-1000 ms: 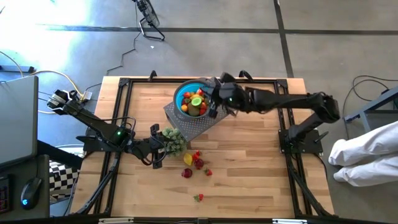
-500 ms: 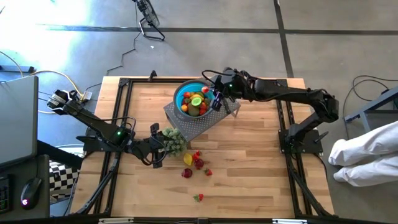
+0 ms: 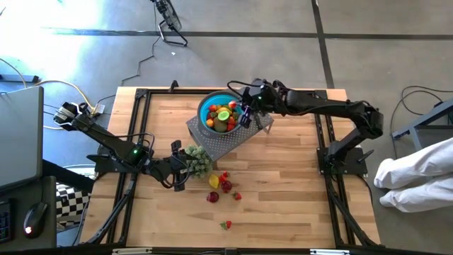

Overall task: Pick & Place Fruit
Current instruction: Put the pear into the blue strainer bowl on the shelf, then put the strawberry into the blue strainer bowl on the shelf

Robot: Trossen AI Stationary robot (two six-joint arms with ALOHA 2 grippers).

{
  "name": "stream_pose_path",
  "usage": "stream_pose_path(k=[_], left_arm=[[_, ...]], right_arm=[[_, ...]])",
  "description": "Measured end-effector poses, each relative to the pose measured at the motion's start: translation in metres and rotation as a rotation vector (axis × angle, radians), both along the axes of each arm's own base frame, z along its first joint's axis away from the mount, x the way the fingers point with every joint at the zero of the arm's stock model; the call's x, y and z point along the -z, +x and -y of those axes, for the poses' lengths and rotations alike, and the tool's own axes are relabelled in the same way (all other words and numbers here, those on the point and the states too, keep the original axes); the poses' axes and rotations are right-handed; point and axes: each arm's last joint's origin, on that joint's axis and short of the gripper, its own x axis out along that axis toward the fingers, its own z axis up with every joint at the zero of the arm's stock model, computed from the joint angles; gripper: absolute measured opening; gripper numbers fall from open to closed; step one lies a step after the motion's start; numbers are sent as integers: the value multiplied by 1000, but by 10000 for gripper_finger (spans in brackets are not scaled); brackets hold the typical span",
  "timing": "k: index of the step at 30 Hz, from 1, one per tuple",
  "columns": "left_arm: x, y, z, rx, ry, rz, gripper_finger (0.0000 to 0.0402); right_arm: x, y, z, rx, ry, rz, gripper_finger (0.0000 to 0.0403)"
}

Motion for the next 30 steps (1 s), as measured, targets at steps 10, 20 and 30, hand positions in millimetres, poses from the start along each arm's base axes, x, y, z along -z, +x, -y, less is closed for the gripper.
stream_pose_path(k=[10, 20, 30], left_arm=[[0, 0, 0, 1, 0, 0, 218], [0, 0, 0, 1, -1, -1, 218], [0, 0, 0, 1, -1, -1, 218]], right_arm=[[0, 0, 0, 0, 0, -1, 13], [0, 2, -3, -44, 24, 15, 81], [-28, -7, -25, -103, -10, 138, 86]])
